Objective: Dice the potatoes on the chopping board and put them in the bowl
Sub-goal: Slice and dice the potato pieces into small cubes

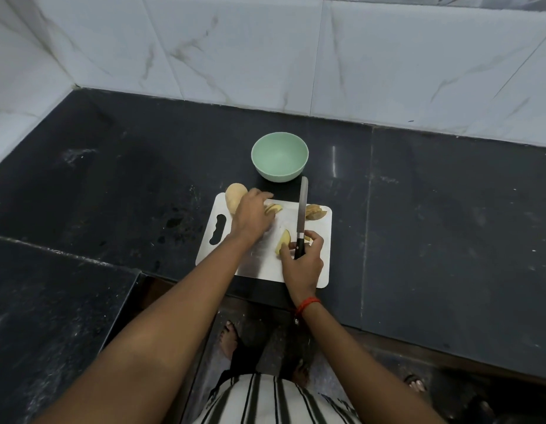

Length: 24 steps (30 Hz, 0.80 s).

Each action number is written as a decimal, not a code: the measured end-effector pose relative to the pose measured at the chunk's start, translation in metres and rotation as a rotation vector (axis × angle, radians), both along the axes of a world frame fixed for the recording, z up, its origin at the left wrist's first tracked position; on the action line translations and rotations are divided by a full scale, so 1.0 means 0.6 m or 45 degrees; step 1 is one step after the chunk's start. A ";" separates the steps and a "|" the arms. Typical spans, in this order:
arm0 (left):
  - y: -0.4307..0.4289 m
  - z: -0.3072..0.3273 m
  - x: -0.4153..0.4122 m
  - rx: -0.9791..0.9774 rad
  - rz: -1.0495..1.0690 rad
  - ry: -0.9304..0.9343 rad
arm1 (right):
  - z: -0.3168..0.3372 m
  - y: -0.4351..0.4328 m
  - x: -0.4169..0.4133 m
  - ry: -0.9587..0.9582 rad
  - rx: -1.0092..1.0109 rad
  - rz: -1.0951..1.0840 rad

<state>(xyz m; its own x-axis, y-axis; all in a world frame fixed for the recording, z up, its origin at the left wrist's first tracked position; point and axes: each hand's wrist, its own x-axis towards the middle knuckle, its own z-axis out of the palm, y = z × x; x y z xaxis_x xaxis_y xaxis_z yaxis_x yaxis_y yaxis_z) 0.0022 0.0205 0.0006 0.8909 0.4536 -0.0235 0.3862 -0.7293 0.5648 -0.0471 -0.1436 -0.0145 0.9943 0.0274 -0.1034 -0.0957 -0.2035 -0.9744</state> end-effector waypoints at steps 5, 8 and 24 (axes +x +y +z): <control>-0.022 -0.013 -0.086 -0.179 0.162 -0.366 | -0.010 -0.012 -0.003 0.074 -0.044 0.107; -0.030 -0.046 -0.146 -0.241 0.191 -0.438 | -0.011 -0.002 -0.001 0.057 -0.119 0.220; -0.060 -0.059 -0.151 -0.043 -0.017 -0.141 | -0.013 -0.099 -0.016 -0.403 -0.478 0.559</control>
